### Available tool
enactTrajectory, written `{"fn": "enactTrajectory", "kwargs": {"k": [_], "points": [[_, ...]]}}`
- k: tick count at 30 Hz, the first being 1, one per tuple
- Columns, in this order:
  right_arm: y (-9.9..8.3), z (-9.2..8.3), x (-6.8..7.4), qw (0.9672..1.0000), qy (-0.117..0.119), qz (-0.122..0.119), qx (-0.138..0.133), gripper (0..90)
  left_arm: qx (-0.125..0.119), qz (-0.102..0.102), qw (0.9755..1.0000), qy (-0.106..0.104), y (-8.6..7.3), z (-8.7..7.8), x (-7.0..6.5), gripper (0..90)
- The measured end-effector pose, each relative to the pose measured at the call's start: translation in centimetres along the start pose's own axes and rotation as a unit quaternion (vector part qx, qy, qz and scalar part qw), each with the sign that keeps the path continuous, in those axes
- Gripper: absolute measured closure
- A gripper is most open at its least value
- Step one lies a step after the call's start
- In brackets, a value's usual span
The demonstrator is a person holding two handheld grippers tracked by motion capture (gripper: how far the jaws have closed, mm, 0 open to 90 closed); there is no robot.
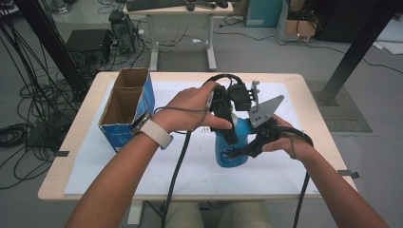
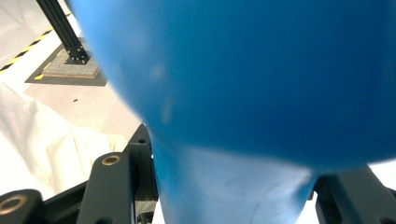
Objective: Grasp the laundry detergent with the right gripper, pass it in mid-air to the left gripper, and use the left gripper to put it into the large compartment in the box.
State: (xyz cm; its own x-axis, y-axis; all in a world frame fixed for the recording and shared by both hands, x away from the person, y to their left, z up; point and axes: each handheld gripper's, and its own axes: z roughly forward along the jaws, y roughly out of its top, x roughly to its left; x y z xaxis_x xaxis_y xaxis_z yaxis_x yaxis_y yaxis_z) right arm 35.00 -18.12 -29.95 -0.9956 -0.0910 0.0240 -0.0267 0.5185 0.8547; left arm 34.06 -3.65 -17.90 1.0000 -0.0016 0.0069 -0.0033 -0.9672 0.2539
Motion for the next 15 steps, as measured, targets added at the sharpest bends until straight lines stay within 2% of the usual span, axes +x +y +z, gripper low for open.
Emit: {"fn": "enactTrajectory", "kwargs": {"k": [15], "points": [[0.11,0.00,-0.16,1.0000,-0.003,0.003,0.002,43.4,0.001,-0.004,1.0000,0.000,-0.04,-0.13,0.13,36.9]]}}
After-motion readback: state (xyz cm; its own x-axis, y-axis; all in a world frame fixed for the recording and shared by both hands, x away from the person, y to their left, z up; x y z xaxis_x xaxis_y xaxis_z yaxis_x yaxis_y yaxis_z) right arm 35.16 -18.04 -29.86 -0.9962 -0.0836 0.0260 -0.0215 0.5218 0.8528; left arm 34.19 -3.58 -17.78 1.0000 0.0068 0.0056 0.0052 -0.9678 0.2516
